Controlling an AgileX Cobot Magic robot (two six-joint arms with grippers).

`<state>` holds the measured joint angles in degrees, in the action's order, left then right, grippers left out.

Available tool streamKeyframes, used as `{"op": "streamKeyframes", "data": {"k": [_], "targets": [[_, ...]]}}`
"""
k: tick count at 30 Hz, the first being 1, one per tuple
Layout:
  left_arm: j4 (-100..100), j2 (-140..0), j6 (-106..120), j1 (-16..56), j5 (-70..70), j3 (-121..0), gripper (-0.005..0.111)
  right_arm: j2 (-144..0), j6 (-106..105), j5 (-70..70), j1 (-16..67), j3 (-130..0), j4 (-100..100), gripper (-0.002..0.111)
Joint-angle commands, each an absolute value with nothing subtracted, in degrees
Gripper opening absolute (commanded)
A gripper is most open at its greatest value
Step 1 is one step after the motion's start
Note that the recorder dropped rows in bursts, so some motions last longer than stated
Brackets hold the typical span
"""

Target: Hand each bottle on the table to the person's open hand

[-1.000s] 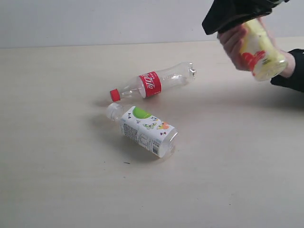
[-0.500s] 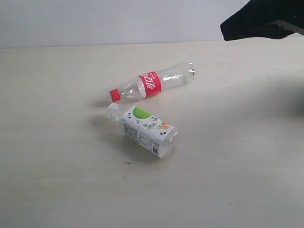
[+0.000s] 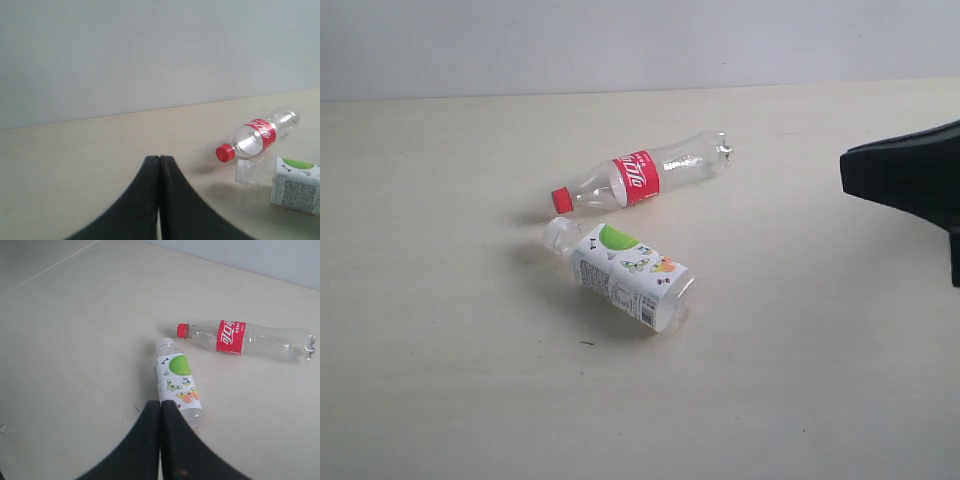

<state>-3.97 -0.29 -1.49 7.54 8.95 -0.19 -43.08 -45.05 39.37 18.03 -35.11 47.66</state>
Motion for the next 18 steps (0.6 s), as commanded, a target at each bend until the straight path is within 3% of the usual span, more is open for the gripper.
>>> {"op": "streamKeyframes", "data": {"k": [1, 8, 18], "targets": [[-4.1, 0.0, -1.9, 7.4, 8.7, 0.0, 0.000, -41.1, -46.6, 38.4, 18.0, -33.2, 50.4, 0.000], [-4.1, 0.0, -1.9, 7.4, 8.7, 0.0, 0.000, -40.2, -56.3, 44.5, 18.0, -32.0, 58.5, 0.000], [-4.1, 0.0, -1.9, 7.4, 8.7, 0.0, 0.000, -34.7, -56.5, 41.3, 18.0, -28.8, 60.0, 0.000]]}}
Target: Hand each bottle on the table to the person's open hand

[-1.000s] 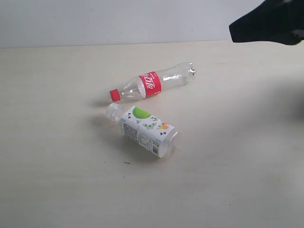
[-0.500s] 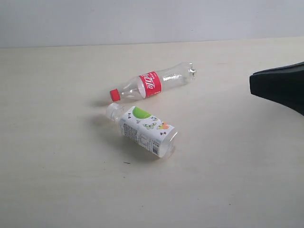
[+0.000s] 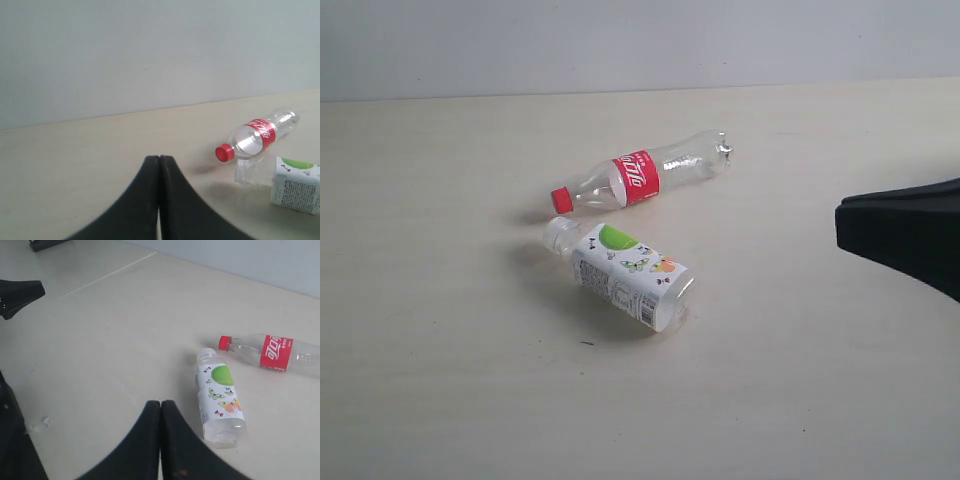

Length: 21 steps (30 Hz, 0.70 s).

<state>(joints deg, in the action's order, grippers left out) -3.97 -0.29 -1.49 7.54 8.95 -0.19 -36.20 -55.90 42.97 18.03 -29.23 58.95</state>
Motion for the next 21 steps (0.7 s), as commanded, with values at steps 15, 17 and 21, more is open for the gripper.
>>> {"op": "streamKeyframes", "data": {"k": [15, 17, 21], "targets": [[-4.1, 0.0, -1.9, 7.4, 8.7, 0.0, 0.000, -34.8, -56.3, 37.8, 18.0, -28.7, 63.5, 0.000], [-4.1, 0.0, -1.9, 7.4, 8.7, 0.0, 0.000, -34.8, -56.3, 37.7, 18.0, -28.7, 63.4, 0.000], [-4.1, 0.0, -1.9, 7.4, 8.7, 0.0, 0.000, -34.8, -56.3, 37.7, 18.0, -28.7, 62.3, 0.000]]}}
